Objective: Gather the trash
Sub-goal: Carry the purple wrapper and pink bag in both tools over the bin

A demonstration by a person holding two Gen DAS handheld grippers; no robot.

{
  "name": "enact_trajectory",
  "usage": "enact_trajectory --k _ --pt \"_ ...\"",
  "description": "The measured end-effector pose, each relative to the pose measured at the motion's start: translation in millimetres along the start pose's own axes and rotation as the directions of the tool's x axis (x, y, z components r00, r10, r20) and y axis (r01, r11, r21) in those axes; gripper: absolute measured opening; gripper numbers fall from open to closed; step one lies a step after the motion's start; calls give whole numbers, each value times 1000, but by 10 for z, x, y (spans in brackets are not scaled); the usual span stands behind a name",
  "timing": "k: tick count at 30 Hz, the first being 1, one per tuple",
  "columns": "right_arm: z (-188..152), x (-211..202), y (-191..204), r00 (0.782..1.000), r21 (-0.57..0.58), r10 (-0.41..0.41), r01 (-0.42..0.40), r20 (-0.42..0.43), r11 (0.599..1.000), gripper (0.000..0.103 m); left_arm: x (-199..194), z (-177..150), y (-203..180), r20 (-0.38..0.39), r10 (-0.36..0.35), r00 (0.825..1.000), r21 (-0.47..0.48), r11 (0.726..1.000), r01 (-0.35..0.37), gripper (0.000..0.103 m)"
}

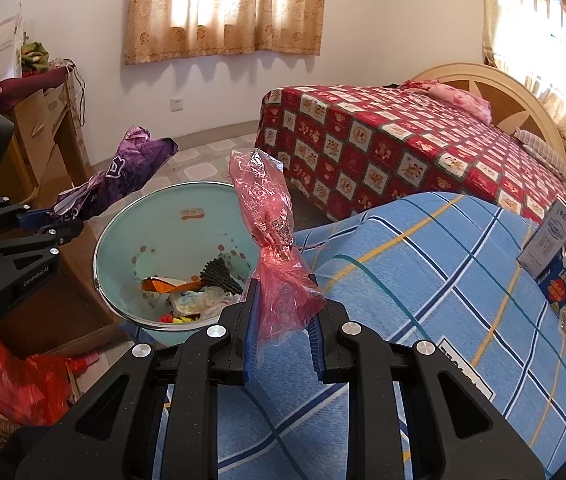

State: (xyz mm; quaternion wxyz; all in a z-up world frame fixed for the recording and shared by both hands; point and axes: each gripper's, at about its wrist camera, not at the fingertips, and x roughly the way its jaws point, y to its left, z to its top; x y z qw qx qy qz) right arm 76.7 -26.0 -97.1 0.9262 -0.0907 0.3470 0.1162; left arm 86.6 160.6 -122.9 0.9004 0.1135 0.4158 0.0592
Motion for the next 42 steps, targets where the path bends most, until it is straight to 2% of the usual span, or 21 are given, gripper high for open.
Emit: enact_trajectory --k 22,42 --pt "126 110 201 1000 -53 19 -20 -12 998 22 57 26 172 -11 3 1000 -48 999 -4 24" --pt "195 287 289 999 -70 33 -35 -30 997 22 190 43 195 -29 10 1000 -53 999 -12 24"
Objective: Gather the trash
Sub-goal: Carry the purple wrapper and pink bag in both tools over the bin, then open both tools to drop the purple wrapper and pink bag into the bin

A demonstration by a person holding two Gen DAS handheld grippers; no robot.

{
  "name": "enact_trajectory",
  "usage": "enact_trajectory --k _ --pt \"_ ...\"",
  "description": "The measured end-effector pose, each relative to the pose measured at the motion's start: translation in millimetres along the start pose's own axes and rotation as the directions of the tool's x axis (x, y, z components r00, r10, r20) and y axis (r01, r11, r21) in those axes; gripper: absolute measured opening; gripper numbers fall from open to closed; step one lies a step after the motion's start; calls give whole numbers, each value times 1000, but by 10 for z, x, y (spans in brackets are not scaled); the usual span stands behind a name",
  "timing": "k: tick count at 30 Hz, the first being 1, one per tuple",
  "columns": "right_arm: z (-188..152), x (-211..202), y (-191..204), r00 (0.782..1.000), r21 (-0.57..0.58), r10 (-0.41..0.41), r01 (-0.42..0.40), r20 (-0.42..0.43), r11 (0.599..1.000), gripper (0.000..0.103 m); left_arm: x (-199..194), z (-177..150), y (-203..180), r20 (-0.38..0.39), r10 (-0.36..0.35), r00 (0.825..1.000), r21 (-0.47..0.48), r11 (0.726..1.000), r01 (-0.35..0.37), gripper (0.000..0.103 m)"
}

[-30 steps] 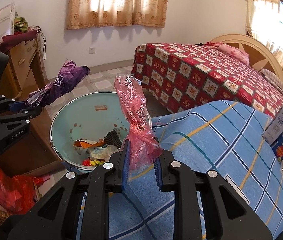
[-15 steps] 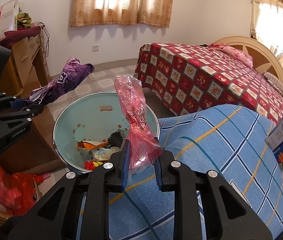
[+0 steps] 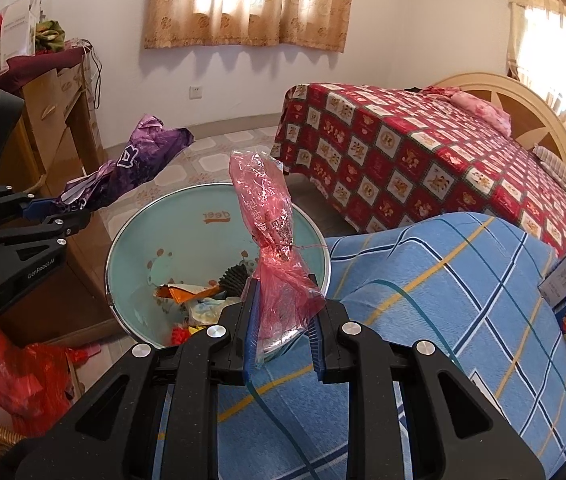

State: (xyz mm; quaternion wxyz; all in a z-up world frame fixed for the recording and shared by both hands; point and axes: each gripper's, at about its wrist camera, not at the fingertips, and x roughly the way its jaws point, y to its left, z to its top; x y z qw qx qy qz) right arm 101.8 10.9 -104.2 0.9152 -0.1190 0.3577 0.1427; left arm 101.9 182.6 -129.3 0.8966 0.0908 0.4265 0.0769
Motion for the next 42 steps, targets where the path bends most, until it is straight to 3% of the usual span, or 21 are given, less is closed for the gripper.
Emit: enact_trajectory --k 32,35,37,39,42 --pt "71 62 41 1000 -18 10 -10 0 1000 23 -17 16 -14 6 -17 1000 -3 1000 17 26" --pt "100 63 -5 999 -1 26 -26 25 1000 30 -85 36 -47 23 -37 999 -2 999 37 30" --pt "92 58 -40 999 17 30 -30 36 999 52 -137 36 -66 40 -46 998 3 999 46 33" --pt "93 52 -59 999 24 28 -29 37 999 56 -191 36 -75 55 -60 997 1 998 60 53" --pt "83 -15 -110 998 49 29 -32 47 998 63 -265 42 -72 83 -70 994 4 998 70 59"
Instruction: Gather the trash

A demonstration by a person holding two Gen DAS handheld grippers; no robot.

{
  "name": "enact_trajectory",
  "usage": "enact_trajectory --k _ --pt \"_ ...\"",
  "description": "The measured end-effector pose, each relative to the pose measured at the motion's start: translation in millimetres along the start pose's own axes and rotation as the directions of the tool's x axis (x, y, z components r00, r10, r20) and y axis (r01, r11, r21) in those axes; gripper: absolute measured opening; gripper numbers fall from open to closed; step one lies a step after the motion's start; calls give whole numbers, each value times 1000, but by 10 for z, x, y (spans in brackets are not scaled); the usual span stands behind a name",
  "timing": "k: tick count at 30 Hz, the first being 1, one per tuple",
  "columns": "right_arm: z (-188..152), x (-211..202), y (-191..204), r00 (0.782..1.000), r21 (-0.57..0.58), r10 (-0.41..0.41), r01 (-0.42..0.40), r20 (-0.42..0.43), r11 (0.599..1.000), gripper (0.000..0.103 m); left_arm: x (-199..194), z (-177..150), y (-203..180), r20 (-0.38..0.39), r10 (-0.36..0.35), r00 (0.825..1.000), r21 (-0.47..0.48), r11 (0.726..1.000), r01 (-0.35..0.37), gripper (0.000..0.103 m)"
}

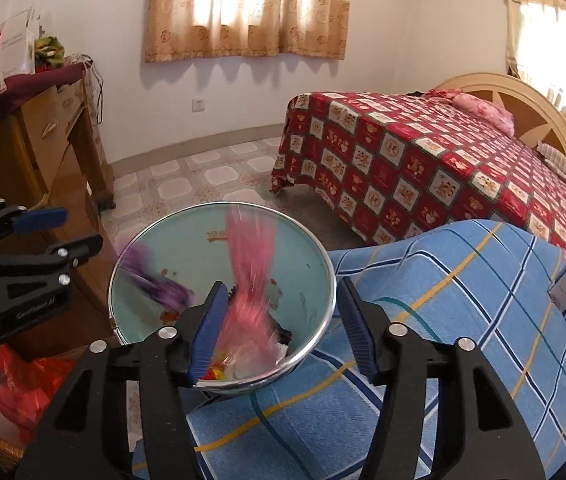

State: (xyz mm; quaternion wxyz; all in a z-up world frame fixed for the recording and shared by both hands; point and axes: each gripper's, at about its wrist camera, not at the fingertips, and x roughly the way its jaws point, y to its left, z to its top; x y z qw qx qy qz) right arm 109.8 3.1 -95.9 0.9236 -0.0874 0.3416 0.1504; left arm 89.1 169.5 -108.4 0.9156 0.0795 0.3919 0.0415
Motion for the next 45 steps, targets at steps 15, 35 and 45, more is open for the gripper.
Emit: enact_trajectory --k 15,35,45 --pt "-175 -1045 -152 973 91 -121 105 198 990 73 -845 114 106 218 -28 975 -53 998 41 88" --pt "-179 -1445 -325 952 126 -169 140 256 982 75 -1091 118 117 272 -27 962 -59 997 45 95" --pt "-190 -1449 -333 952 129 -166 137 257 982 75 -1089 120 122 271 -27 962 -60 997 45 97"
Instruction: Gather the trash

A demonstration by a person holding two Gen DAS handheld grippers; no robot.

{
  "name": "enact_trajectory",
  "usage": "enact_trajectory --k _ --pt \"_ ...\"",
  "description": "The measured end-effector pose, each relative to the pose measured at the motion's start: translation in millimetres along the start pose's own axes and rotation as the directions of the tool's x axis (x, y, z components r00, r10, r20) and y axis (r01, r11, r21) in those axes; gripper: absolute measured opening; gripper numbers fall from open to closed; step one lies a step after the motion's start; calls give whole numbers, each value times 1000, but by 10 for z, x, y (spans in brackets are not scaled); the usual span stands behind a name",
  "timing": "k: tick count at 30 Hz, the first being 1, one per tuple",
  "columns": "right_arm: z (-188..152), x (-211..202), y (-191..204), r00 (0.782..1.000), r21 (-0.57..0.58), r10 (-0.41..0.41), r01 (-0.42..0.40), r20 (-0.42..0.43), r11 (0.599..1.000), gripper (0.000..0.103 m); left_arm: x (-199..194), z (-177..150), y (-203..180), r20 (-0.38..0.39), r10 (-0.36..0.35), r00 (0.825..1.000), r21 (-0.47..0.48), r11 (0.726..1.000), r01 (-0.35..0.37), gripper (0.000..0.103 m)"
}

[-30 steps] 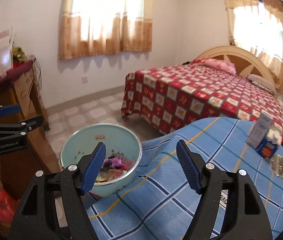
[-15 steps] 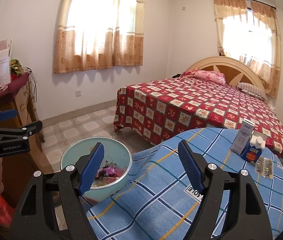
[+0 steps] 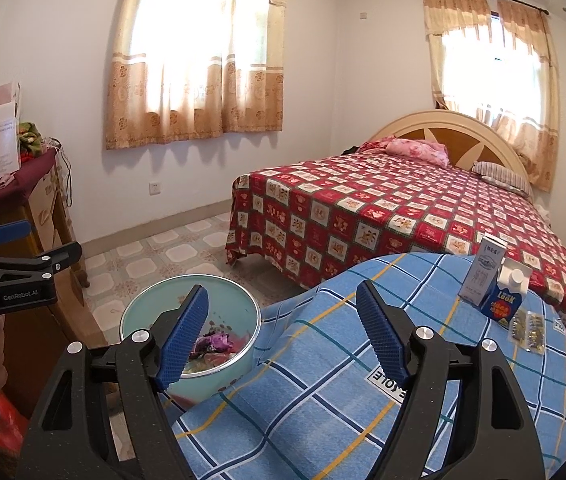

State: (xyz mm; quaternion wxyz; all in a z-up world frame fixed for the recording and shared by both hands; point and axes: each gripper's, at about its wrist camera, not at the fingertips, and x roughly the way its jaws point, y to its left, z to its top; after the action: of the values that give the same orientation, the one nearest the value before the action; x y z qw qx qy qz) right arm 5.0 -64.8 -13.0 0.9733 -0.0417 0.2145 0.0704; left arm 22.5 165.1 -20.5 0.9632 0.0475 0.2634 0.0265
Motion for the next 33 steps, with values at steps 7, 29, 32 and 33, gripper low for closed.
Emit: enact_trajectory --k 7,29,32,33 --pt "-1 -10 -11 1000 3 -3 3 0 1000 76 17 -16 59 -7 -1 1000 4 1000 1 97" --pt "-58 -19 27 1000 1 0 0 -5 1000 77 83 -42 31 -40 16 999 23 1000 -15 97" --pt "-68 -28 30 1000 1 1 -1 -6 1000 77 87 -50 20 -42 18 999 26 1000 -17 97" --pt "-69 -30 30 1000 1 2 -2 -6 1000 78 90 -54 25 -43 20 999 26 999 -19 97"
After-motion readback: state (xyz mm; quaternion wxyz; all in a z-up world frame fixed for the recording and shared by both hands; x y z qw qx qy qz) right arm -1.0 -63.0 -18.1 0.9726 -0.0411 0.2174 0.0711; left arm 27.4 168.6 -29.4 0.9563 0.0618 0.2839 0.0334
